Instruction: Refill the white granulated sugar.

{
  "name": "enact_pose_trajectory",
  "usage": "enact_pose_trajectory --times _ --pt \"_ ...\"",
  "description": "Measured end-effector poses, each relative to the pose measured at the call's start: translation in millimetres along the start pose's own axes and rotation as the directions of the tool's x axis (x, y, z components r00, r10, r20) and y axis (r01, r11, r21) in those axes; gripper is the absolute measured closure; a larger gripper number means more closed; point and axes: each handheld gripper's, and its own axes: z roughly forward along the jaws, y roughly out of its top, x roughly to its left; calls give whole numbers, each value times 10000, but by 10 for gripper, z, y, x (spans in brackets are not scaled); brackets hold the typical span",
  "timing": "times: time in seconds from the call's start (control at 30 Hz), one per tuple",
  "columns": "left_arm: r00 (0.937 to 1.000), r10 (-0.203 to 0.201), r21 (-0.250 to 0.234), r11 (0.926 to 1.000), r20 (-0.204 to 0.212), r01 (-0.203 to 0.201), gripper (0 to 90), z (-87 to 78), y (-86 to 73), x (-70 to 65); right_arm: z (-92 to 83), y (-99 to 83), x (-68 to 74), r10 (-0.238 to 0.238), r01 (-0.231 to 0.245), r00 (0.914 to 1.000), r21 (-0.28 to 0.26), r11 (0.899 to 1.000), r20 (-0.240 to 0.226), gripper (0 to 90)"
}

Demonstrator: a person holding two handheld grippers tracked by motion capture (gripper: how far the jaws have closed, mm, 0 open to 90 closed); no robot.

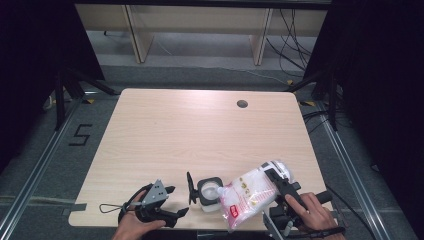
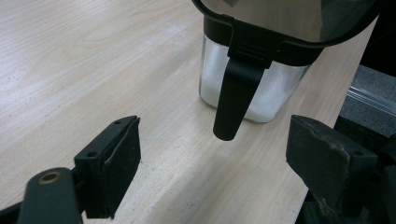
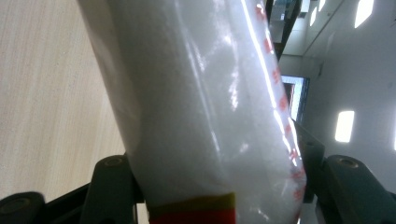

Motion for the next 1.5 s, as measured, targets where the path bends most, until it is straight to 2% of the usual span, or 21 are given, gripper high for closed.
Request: enact_pose_trajectory --times 0.07,0.17,0.23,0.27,0.37,0.43,0.5,0.57,0.6,0.67,0.7,0.9,0.93,1.07,1.1,1.13,1.27,1.3,1.33,1.4,1.5 --pt "9998 176 158 9997 -34 -176 174 -2 -5 14 -3 -2 -6 -6 6 10000 -33 10000 -11 440" --pt "10000 -3 -11 10000 1 3 174 2 -1 -2 -7 1 6 201 -201 9998 23 9998 -85 440" --pt "9999 132 123 9998 -33 -132 174 1 -5 12 -13 3 18 399 -399 9992 87 9992 -100 440" --pt "10000 -65 -63 10000 29 65 174 11 -8 -3 -13 1 25 539 -538 9985 85 9985 -92 440" --pt "10000 -94 46 9999 -6 94 175 2 -6 -3 -9 7 -9 36 -36 10000 -64 10000 16 440" --pt "9999 -48 183 9998 -95 50 175 1 -9 2 -12 1 30 616 -615 9980 95 9981 -114 440" --pt "9998 -191 -30 9998 -23 191 174 3 -7 -13 -14 3 27 504 -503 9987 129 9987 -111 440" --pt "9999 147 122 9998 -31 -147 175 0 -4 13 -9 5 27 472 -471 9988 53 9989 -145 440" --pt "10000 -87 -63 9999 22 87 175 11 -8 -5 -3 6 19 404 -404 9991 -18 9992 -129 440" --pt "10000 81 27 10000 -25 -81 174 -1 -3 3 -1 15 -4 15 -15 10000 -100 9999 -21 440" --pt "10000 70 34 10000 10 -70 174 2 -4 6 -2 15 18 279 -279 9996 -12 9996 -104 440" --pt "9999 164 138 9998 -36 -163 174 0 -5 11 -2 10 17 110 -109 9999 95 9999 -111 440" --pt "9999 141 142 9998 -41 -141 174 -1 -6 10 -3 14 -2 -166 166 9999 76 9998 -28 440" --pt "9999 128 123 9998 -38 -128 174 1 -5 11 -6 15 -2 -159 159 9999 109 9998 -26 441" --pt "10000 -67 -60 10000 26 68 174 11 -8 -4 -5 17 -6 -207 207 9998 101 9997 3 440" --pt "9998 171 147 9997 -30 -170 174 -4 -3 14 -7 16 -7 -197 197 9998 94 9998 12 441" --pt "10000 2 29 10000 -6 -2 174 7 -7 2 -11 14 -19 -203 203 9998 68 9998 37 441" --pt "9999 133 115 9998 -33 -133 174 -3 -3 12 -12 12 2 56 -55 10000 165 9998 -54 441" --pt "10000 -25 -8 10000 4 25 174 2 -1 -3 -6 18 -8 -204 204 9998 78 9998 42 441" --pt "9999 128 102 9999 -24 -128 174 1 -4 10 -2 18 -1 -145 145 9999 41 9999 3 441" --pt "10000 -15 29 10000 18 15 175 2 -1 1 -2 19 -2 -181 181 9998 37 9998 39 441"
